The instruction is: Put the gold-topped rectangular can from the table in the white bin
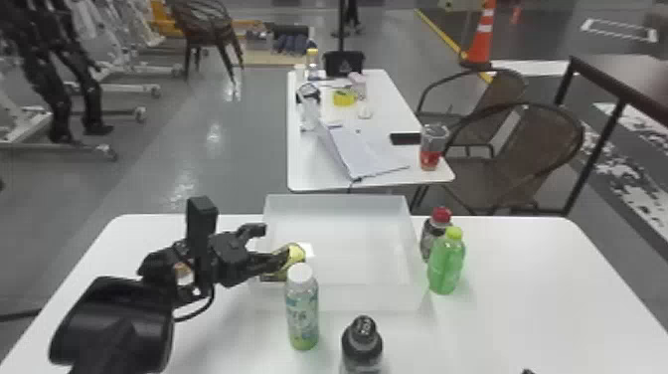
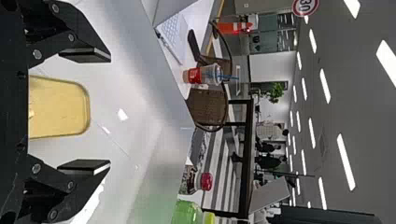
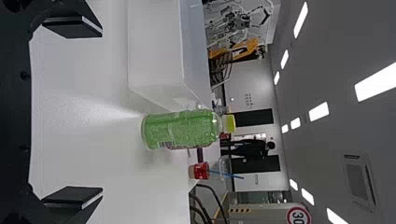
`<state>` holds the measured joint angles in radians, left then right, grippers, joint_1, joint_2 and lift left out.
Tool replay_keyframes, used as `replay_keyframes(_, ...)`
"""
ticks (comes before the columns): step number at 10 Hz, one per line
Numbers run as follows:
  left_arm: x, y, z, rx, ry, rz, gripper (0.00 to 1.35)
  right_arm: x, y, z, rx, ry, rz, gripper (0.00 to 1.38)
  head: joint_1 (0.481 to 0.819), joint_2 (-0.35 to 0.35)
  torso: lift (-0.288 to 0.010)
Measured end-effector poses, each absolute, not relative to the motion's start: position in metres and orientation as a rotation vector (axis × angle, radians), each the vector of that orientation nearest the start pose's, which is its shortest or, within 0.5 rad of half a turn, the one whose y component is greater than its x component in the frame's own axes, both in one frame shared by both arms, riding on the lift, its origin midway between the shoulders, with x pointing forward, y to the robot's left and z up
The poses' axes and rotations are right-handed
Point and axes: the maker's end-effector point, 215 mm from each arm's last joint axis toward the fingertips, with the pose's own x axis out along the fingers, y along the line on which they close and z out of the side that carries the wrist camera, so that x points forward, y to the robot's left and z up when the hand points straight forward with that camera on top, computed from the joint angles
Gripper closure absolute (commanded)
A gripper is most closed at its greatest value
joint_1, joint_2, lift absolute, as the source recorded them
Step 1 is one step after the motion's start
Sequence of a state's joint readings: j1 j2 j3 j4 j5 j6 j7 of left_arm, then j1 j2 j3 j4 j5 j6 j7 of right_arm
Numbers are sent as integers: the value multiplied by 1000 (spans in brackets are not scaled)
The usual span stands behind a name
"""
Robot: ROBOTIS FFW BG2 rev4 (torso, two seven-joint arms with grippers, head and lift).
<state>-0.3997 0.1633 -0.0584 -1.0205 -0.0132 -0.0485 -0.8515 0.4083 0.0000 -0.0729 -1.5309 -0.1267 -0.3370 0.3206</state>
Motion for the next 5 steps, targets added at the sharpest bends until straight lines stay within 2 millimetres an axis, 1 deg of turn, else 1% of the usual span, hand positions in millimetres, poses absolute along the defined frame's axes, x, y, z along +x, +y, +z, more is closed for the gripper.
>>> replay_keyframes(1,627,136,-388,126,174,-828,191,425,-214,-465,108,90,203,104,549,0,-100)
replay_keyframes(3,626,136,-387,120,160,-826,188,425,-215,-465,108,90,203,104,549,0,-100)
replay_keyframes(4,624,142,-384,105,143,-812,190,425,-215,-464,108,89,202,105,549,0,-100)
replay_keyframes(5,620,155,-382,92,128,-784,190,426,-215,-464,108,89,202,104,549,0,-100)
